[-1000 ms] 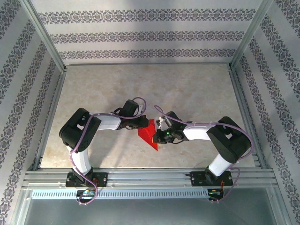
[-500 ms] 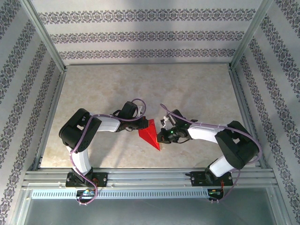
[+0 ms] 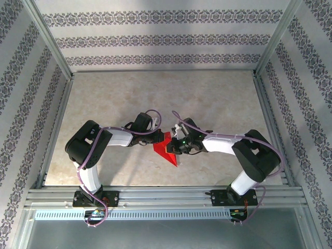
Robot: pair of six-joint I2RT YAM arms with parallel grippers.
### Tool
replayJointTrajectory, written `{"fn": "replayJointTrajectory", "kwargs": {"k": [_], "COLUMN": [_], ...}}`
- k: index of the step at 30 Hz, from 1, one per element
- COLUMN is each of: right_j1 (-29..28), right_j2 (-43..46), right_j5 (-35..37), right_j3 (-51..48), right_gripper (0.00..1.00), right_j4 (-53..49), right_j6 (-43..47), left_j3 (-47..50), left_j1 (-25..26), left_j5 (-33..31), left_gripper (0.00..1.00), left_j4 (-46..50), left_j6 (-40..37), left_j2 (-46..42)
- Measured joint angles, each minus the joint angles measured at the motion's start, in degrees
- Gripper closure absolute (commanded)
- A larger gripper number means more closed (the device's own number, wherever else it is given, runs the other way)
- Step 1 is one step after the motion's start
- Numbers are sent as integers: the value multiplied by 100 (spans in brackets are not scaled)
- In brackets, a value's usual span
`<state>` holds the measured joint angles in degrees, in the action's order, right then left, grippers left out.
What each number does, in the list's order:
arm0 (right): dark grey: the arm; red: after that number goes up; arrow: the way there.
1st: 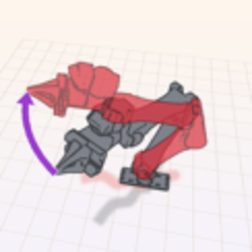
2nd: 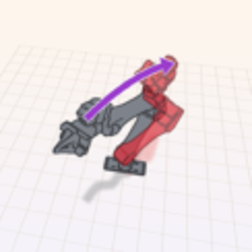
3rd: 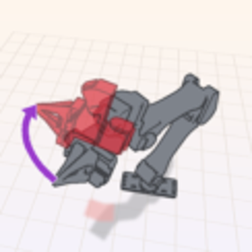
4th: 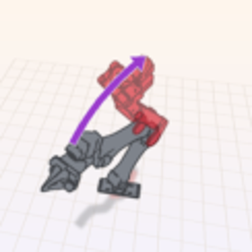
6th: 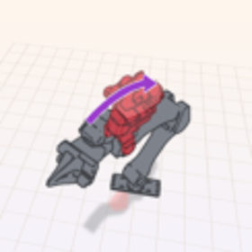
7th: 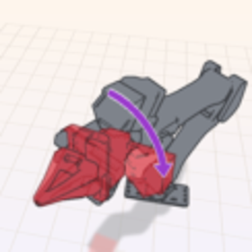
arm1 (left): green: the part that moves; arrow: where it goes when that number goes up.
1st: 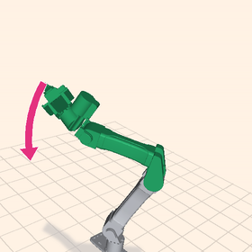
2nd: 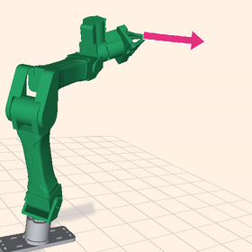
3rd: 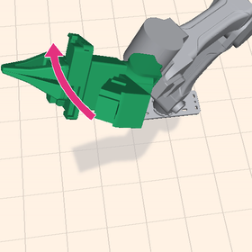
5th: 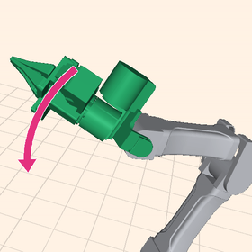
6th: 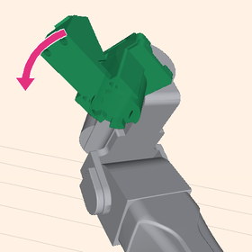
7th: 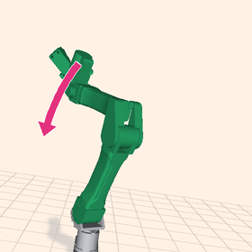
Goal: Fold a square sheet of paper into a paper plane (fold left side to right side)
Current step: Perform the fourth fold on the wing at the bottom-center of the table.
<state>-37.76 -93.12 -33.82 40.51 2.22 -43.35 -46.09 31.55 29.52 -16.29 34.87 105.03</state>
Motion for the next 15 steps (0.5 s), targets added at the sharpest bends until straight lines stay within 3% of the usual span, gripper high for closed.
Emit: {"fn": "replayJointTrajectory", "kwargs": {"k": [15], "right_j1": [4], "right_j2": [-728], "right_j5": [190], "right_j3": [446], "right_gripper": [100], "right_j4": [389], "right_j6": [46], "left_j3": [2], "left_j1": [0], "left_j5": [0], "left_gripper": [100], "left_j4": [-4], "left_j6": [0], "left_j2": [0]}}
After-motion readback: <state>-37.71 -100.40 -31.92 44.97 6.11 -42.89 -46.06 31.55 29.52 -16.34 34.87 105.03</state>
